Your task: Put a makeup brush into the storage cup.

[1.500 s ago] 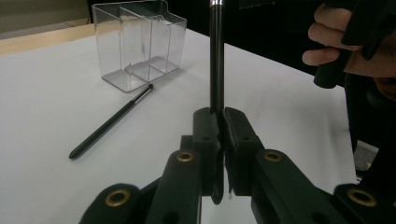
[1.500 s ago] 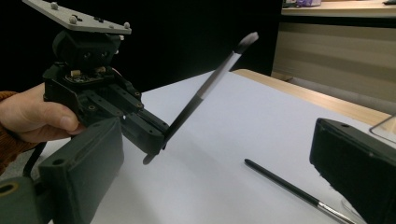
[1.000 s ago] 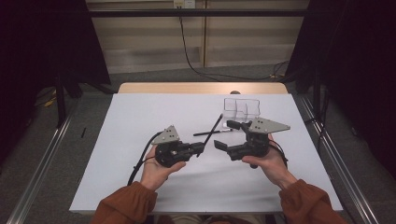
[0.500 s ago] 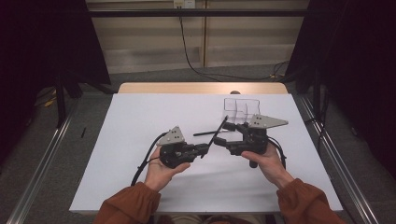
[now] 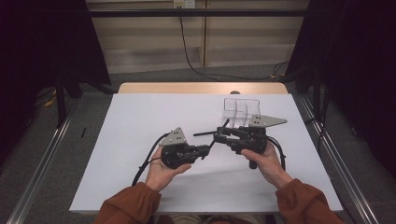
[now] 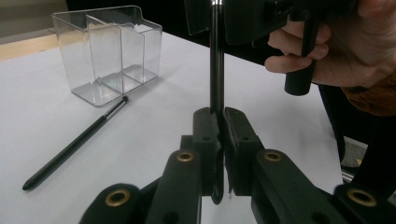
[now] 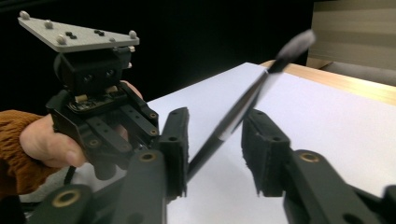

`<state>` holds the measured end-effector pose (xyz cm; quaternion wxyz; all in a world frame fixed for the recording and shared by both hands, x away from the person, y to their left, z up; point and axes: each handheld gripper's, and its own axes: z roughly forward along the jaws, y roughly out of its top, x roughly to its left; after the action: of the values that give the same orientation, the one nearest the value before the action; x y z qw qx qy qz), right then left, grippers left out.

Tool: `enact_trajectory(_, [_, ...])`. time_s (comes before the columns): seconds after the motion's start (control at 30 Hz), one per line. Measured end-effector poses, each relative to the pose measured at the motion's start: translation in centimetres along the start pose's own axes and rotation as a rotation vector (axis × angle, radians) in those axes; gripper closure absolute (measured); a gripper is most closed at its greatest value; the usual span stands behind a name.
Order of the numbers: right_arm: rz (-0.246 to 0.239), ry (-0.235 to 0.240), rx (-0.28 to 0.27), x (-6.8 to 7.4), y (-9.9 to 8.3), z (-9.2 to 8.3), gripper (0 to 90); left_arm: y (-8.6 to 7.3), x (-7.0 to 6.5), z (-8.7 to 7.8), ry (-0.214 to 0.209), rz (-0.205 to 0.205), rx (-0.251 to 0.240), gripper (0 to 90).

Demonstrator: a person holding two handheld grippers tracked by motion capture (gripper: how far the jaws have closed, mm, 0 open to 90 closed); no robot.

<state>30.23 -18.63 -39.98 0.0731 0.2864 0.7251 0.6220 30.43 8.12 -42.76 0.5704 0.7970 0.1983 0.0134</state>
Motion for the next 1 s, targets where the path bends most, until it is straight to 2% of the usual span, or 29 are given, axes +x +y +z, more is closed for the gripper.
enact_trajectory(0.33, [0.005,0.034,-0.007,-0.04,0.02,-0.04,79.7,-0.26,-0.07,0.39,-0.009,0.015,0.016,84.2])
enact_trajectory(0.6, [0.006,0.059,-0.003,0.24,-0.02,0.14,83.5,-0.41,-0.09,0.60,-0.009,0.034,0.020,83.7])
enact_trajectory(0.7, [-0.005,0.058,-0.006,0.50,0.03,0.19,84.2,-0.58,0.03,0.60,-0.014,0.023,0.010,84.4])
enact_trajectory(1.0, [-0.004,0.054,-0.011,0.46,0.13,-0.15,84.2,-0.66,0.25,0.32,0.001,0.007,-0.006,78.4])
